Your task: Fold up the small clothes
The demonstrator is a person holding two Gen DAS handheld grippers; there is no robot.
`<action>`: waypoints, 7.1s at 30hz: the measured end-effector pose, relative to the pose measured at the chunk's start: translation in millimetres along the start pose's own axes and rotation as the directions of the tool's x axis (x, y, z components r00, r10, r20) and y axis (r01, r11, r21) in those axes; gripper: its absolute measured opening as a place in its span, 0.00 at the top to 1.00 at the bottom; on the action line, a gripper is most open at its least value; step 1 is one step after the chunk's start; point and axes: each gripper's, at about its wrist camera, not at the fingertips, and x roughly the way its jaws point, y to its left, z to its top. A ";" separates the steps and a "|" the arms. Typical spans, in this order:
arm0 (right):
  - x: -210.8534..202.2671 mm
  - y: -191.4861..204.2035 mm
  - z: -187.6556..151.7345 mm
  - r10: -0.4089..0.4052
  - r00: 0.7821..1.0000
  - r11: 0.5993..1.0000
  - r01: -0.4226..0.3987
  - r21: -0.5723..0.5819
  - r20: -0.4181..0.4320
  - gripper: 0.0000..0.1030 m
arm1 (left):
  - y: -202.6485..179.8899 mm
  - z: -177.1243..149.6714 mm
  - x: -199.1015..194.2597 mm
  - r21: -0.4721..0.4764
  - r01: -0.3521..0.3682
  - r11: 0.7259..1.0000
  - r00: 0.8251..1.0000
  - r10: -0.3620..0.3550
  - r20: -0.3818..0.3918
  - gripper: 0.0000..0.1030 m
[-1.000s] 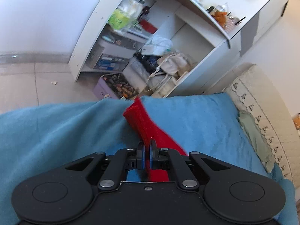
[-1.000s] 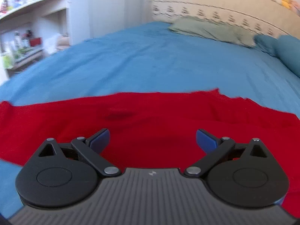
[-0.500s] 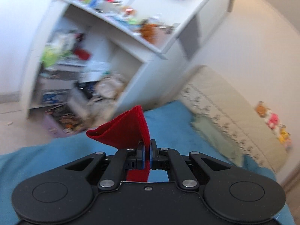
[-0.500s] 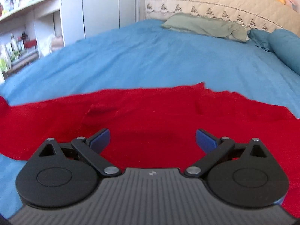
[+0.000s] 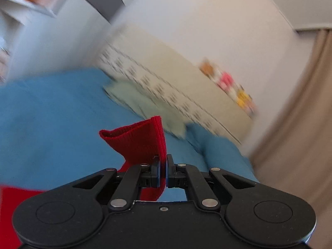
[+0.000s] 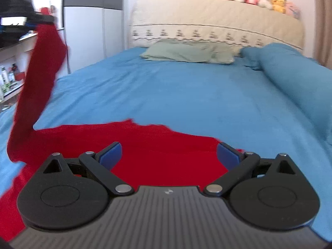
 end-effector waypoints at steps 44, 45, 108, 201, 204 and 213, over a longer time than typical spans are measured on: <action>94.0 -21.6 -49.8 0.015 0.992 0.989 -0.033 -0.143 -0.124 0.80 | 139.9 -125.0 1.2 0.320 -0.329 0.889 0.893 0.403 -0.202 0.15; 91.0 -29.7 -47.2 0.021 0.992 0.996 -0.031 -0.081 -0.125 0.80 | 140.0 -125.3 -3.8 0.321 -0.325 0.890 0.896 0.398 -0.197 0.15; -338.6 -64.0 -63.9 0.063 0.991 0.998 -0.066 -0.021 -0.120 0.00 | 38.1 -168.5 -329.8 0.279 -0.284 0.917 0.882 0.364 -0.300 0.00; 143.0 -146.8 3.5 0.072 0.992 0.938 -0.033 0.345 -0.101 0.42 | 184.9 -43.9 71.2 -0.107 -0.361 0.927 0.931 0.350 -0.103 0.41; 124.5 -141.0 9.9 0.014 0.999 0.957 -0.004 0.290 -0.032 0.14 | 171.4 -34.4 55.9 -0.071 -0.368 0.927 0.930 0.368 -0.014 0.11; 61.7 -95.2 -9.9 0.181 0.981 0.958 -0.160 0.238 -0.071 0.13 | 118.4 -78.1 14.1 0.271 -0.242 0.932 0.943 0.292 -0.163 0.05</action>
